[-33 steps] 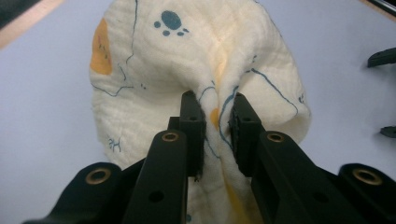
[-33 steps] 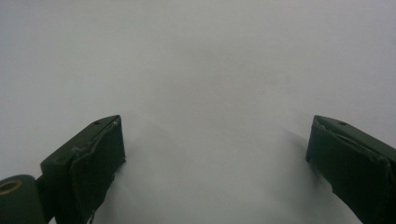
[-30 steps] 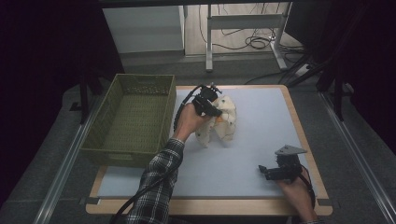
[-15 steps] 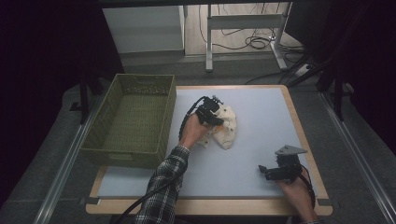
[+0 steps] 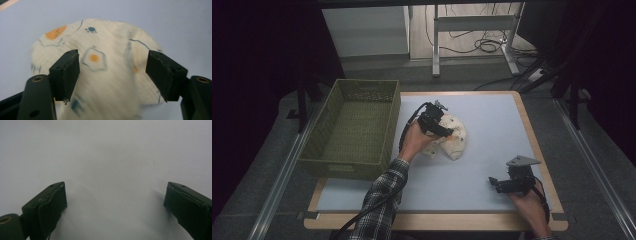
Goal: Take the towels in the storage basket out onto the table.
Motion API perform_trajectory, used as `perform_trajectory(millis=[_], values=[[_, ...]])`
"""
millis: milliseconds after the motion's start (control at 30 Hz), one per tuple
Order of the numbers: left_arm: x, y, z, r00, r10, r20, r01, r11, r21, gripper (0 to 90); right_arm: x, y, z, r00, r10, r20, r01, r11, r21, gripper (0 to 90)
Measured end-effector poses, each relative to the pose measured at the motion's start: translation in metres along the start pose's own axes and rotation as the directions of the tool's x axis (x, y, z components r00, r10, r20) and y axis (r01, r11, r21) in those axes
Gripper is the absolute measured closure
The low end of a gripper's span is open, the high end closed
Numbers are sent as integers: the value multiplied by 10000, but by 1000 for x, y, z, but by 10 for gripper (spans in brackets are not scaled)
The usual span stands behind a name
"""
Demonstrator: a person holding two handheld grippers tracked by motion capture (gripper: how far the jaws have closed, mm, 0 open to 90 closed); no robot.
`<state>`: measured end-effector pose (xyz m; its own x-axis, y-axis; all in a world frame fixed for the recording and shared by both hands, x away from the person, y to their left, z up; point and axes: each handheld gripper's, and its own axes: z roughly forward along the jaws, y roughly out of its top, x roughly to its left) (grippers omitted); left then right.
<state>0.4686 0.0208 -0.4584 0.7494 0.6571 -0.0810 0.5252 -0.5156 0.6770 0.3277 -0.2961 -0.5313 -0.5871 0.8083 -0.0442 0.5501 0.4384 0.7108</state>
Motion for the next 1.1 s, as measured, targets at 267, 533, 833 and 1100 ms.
perform_trajectory(millis=[267,533,833,1100], values=[[-4,-10,-18,9998,-127,-178,121,9992,-378,211,0,0,0,10000,-13,26,13,10000,17,42],[-13,-40,-27,9990,-229,-383,209,9984,-525,363,0,0,0,10000,-10,2,10,10000,17,46],[-29,-73,-42,9990,-315,-309,286,9956,-890,446,0,0,-3,9993,273,254,-269,9995,-148,196],[-36,-98,-40,9993,-357,-87,351,9973,-646,489,10,11,-2,9989,221,-422,-225,9997,-78,409]])
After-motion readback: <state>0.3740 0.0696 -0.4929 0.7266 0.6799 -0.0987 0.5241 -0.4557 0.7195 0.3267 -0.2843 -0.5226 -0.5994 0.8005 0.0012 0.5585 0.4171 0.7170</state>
